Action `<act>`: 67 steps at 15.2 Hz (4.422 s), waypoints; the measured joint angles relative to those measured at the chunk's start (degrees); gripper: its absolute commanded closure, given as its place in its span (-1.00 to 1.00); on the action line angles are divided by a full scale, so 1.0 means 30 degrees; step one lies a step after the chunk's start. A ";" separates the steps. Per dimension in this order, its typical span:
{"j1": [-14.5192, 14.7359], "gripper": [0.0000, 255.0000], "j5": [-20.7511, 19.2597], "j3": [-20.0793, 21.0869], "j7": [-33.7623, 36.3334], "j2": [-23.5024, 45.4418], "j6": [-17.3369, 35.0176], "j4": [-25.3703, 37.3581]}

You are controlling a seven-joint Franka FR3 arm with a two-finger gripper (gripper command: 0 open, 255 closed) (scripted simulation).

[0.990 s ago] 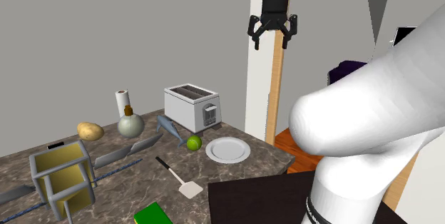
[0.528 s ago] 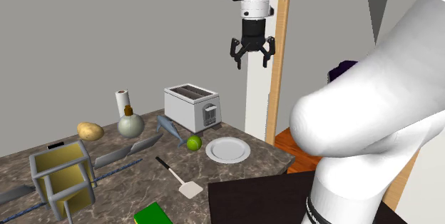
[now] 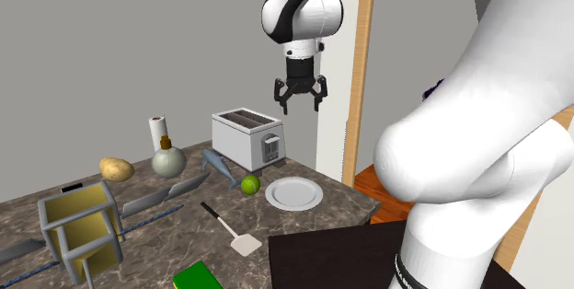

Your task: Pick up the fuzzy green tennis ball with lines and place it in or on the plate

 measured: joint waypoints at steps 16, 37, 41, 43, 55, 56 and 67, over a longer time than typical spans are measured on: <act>0.1820 -1.00 -0.5482 0.1367 0.6386 1.1249 0.4469 0.4982; 0.4219 -1.00 -0.8198 -0.0225 0.8718 1.8636 0.6044 0.9965; 0.4213 1.00 -0.8200 -0.0228 0.8716 1.8619 0.6050 0.9966; 0.4210 1.00 -0.8197 -0.0224 0.8711 1.8612 0.6050 0.9962; 0.3875 1.00 -0.7696 0.0232 0.8275 1.7325 0.5141 0.9571; 0.3850 1.00 -0.7616 0.0300 0.8228 1.7159 0.4984 0.9566; 0.2948 1.00 -0.6735 0.0908 0.7215 1.4691 0.3988 0.8223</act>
